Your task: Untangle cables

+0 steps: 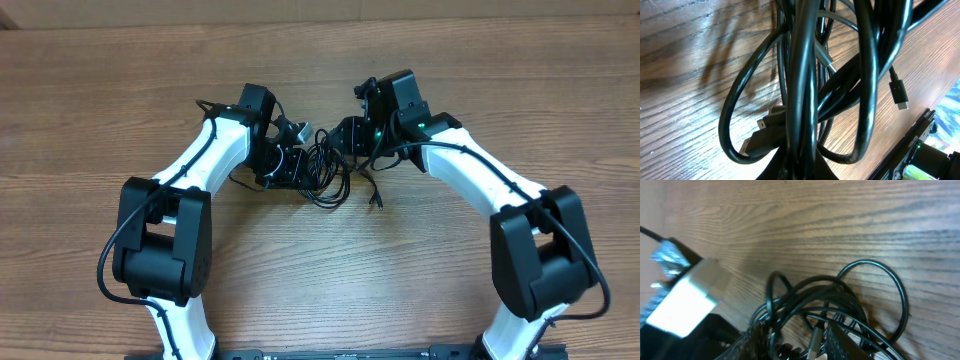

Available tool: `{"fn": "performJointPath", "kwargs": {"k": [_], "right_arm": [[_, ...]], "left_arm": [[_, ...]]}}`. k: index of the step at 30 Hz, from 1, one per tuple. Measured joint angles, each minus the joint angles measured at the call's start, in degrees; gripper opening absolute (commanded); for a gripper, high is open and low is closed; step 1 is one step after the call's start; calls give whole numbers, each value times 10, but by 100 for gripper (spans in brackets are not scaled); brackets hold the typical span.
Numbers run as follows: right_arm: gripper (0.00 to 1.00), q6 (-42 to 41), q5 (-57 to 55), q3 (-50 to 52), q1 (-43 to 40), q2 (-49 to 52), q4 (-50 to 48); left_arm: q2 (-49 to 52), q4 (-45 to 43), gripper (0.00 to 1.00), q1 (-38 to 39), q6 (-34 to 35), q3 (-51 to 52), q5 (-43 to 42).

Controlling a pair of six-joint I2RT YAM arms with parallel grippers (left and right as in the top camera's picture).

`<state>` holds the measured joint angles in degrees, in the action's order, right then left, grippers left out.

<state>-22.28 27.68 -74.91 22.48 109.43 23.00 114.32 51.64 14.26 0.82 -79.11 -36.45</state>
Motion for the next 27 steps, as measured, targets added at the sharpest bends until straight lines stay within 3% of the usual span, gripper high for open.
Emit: {"fn": "performJointPath", "kwargs": {"k": [9, 12, 18, 22, 27], "right_arm": [[37, -2, -30, 0, 31, 18, -4], [29, -2, -64, 0, 34, 18, -14], [25, -4, -103, 0, 34, 18, -33], [4, -5, -112, 0, 34, 18, -33], [4, -5, -116, 0, 34, 18, -30]], "left_arm": [[0, -1, 10, 0, 0, 0, 0], [0, 6, 10, 0, 0, 0, 0], [0, 11, 10, 7, 0, 0, 0], [0, 11, 10, 8, 0, 0, 0], [0, 11, 10, 11, 0, 0, 0]]}}
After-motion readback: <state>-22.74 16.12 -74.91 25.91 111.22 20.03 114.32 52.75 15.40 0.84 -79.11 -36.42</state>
